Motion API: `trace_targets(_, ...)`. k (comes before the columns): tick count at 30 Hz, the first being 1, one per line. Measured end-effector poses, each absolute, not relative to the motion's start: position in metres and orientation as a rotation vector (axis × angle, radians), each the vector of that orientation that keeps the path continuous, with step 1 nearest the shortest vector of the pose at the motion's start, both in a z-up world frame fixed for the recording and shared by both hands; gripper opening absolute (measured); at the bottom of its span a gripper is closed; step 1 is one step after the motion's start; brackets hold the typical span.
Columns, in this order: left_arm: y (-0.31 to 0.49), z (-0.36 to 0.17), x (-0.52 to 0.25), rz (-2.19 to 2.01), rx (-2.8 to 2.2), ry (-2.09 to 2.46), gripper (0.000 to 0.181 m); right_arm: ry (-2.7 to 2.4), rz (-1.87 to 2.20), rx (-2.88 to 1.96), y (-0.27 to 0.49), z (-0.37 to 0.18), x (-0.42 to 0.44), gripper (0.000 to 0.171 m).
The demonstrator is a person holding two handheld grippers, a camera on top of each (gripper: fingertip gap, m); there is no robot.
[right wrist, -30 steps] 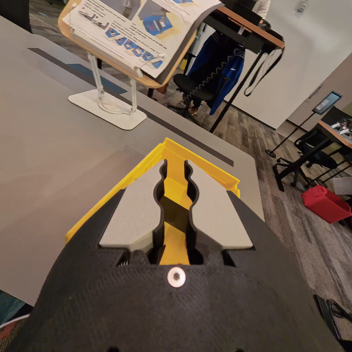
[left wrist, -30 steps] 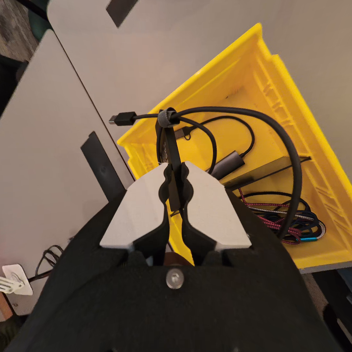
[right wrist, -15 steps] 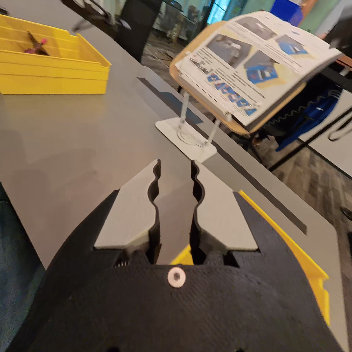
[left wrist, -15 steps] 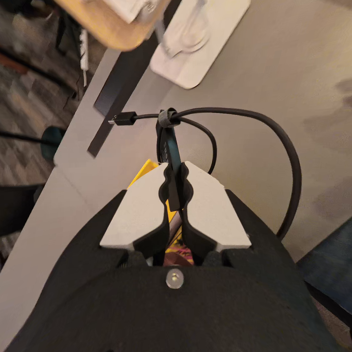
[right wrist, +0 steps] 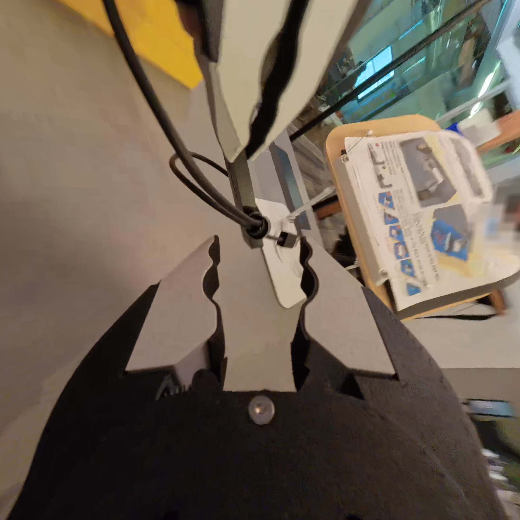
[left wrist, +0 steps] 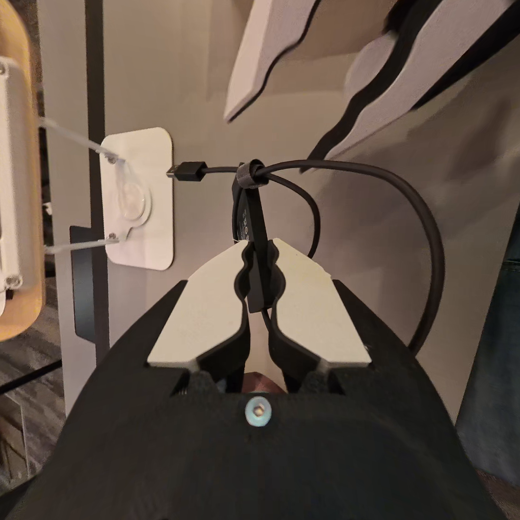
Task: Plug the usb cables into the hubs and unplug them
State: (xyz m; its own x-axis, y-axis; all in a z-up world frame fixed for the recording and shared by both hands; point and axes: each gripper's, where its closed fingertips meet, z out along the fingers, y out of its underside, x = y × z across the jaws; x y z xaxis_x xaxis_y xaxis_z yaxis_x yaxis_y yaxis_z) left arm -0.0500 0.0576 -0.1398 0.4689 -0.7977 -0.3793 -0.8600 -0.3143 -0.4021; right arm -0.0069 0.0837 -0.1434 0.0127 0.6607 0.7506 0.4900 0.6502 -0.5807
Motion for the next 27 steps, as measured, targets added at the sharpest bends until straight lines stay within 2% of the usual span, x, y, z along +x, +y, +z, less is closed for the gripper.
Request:
trace_targets(1,0.057,-0.143,-0.045,0.133,-2.160,1.389,0.009,-1.653,0.100,-0.901,0.084,-0.147,-0.010,0.053)
trace_targets(6,0.055,-0.152,-0.032,0.099,-2.150,1.432,0.009,-1.706,-0.015,-0.765,0.079,-0.162,-0.018,0.012)
trace_targets(7,0.056,-0.153,-0.033,0.098,-2.148,1.428,0.009,-1.711,-0.021,-0.764,0.079,-0.164,-0.018,0.010)
trace_targets(19,0.062,-0.152,-0.052,-0.167,-2.229,1.152,0.009,-1.737,-0.073,-0.828,0.080,-0.173,-0.001,0.004)
trace_targets(25,0.060,-0.149,-0.059,-0.267,-2.237,1.104,0.009,-1.739,-0.075,-1.016,0.092,-0.191,0.011,0.003)
trace_targets(27,0.058,-0.140,-0.052,-0.389,-2.200,1.065,0.000,-1.780,-0.062,-1.030,0.088,-0.202,0.011,0.002)
